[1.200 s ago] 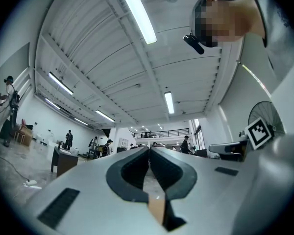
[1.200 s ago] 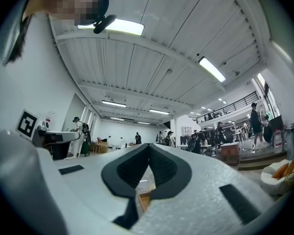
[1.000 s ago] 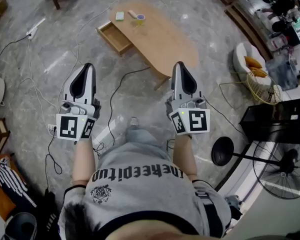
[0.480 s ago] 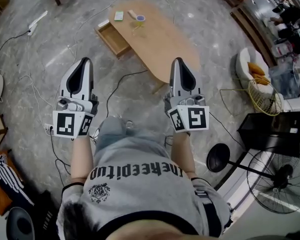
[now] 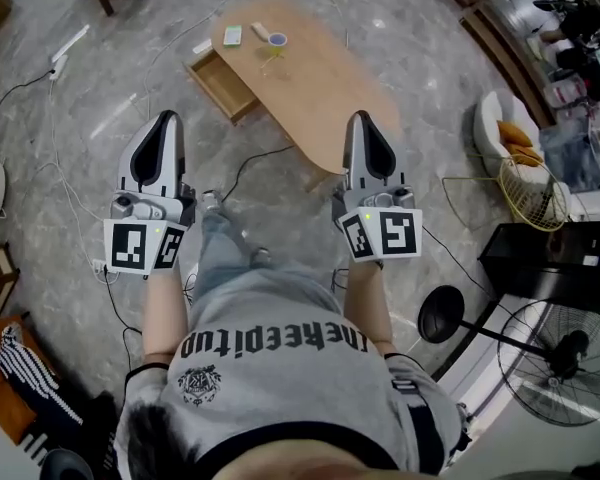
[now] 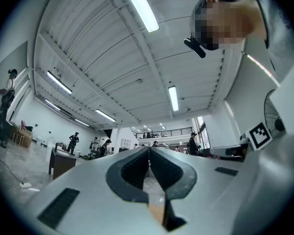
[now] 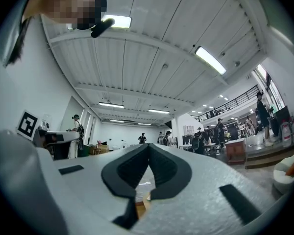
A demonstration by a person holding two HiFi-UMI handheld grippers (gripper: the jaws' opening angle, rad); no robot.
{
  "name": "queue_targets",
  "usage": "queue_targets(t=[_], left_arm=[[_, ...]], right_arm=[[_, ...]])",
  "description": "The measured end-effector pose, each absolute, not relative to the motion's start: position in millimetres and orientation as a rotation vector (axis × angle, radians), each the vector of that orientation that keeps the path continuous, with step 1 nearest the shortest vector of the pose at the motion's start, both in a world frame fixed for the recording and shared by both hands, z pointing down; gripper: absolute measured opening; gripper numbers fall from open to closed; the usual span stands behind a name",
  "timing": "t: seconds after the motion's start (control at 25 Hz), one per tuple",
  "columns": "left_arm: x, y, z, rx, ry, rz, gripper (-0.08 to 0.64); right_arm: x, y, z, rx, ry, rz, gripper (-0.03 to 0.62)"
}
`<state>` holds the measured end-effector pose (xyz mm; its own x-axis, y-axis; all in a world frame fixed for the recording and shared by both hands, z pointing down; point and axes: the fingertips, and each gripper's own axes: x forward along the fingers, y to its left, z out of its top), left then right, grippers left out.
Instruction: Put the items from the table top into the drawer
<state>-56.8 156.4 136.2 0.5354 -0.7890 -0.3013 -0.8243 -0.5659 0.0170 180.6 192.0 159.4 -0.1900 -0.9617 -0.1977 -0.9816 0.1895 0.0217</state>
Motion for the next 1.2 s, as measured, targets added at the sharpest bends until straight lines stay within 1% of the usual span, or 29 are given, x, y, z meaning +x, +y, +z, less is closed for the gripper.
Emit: queue_targets(t=[0.24, 1.2], left_arm=[[-66, 102, 142, -2.667, 1.373, 0.408, 0.012], [-107, -179, 156, -2.852, 1.169, 0.349, 0.012]], right_arm=[[172, 140, 166, -1.939, 2.301, 0.192, -0.005], [119, -102, 186, -2.158, 2.187, 0.093, -0.005]])
